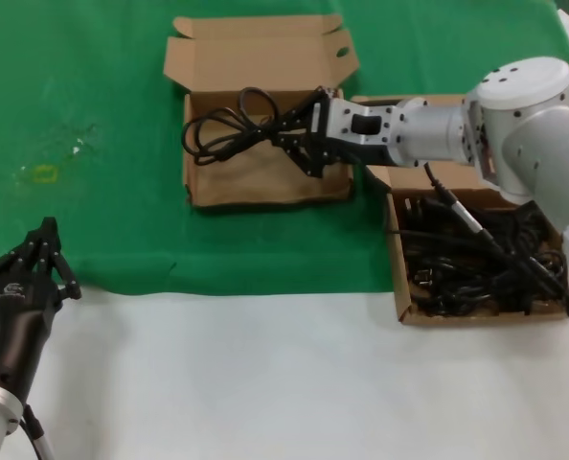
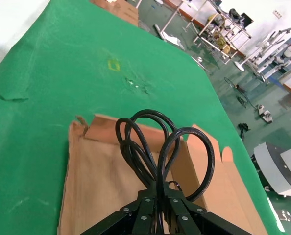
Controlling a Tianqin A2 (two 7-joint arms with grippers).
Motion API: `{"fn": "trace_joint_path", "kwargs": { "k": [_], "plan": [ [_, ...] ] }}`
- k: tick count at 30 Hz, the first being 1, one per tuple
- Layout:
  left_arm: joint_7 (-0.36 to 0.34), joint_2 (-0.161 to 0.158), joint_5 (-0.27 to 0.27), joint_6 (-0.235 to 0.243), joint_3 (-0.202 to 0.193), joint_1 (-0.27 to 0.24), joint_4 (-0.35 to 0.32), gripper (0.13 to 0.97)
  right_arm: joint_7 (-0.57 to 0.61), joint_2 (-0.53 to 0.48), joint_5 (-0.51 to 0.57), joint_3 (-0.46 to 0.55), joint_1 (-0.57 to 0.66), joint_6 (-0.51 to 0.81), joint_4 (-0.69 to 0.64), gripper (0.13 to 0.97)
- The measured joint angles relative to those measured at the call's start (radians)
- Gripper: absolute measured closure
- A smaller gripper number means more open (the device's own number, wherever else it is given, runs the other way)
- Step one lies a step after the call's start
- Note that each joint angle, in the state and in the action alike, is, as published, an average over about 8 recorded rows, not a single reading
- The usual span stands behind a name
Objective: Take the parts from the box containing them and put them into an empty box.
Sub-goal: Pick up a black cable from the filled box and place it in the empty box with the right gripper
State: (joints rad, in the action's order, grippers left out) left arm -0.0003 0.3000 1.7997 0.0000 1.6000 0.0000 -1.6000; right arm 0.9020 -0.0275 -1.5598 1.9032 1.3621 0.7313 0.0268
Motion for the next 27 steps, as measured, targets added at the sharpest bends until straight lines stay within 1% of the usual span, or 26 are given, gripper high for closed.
{"fn": "trace_joint_path", "kwargs": {
  "k": [14, 23, 27],
  "plan": [
    [0.0, 0.0, 0.0, 0.0, 0.0, 0.0, 0.0, 0.953, 0.006, 0.021, 0.011, -0.006, -0.009, -0.033, -0.009, 0.923],
    [0.0, 0.0, 0.0, 0.0, 0.0, 0.0, 0.0, 0.953, 0.012, 0.023, 0.015, -0.011, -0.012, -0.058, -0.011, 0.905],
    [0.0, 0.0, 0.0, 0.0, 0.0, 0.0, 0.0, 0.953, 0.018, 0.02, 0.012, -0.017, -0.014, -0.064, -0.011, 0.862]
  ]
}}
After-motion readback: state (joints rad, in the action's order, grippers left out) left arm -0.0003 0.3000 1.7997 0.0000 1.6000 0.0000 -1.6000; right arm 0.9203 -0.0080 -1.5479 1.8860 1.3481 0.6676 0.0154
